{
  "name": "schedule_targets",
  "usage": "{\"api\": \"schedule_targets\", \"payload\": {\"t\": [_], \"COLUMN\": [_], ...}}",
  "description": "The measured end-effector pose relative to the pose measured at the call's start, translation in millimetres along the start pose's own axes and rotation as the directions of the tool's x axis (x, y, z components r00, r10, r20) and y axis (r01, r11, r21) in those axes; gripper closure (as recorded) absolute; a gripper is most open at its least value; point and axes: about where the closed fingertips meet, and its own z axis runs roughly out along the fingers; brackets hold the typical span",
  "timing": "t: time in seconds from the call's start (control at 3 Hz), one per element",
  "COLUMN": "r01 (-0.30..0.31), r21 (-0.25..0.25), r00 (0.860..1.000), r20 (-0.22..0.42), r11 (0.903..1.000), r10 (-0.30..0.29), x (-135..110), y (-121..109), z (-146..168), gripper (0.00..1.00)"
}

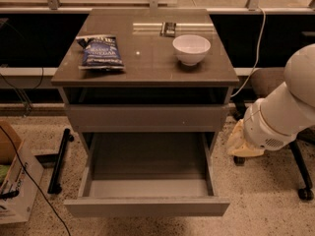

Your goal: Close middle drawer

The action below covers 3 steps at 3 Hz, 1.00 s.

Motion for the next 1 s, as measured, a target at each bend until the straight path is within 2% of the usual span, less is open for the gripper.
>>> {"api": "schedule_targets", "payload": {"t": [0.33, 0.67, 1.0], "r01": [-0.014, -0.038, -0.072], "r21": [-0.029, -0.080, -0.136], "r00": [1.000, 0.998, 0.995], "r20": [0.019, 0.037, 0.063], "r11": [0.9995, 0.9961, 0.9881], "r10": [0.015, 0.041, 0.081], "x": [-5, -2, 9], "y": [6, 18, 34], "z": [23, 73, 126], "gripper": [1.00, 1.00, 1.00]}}
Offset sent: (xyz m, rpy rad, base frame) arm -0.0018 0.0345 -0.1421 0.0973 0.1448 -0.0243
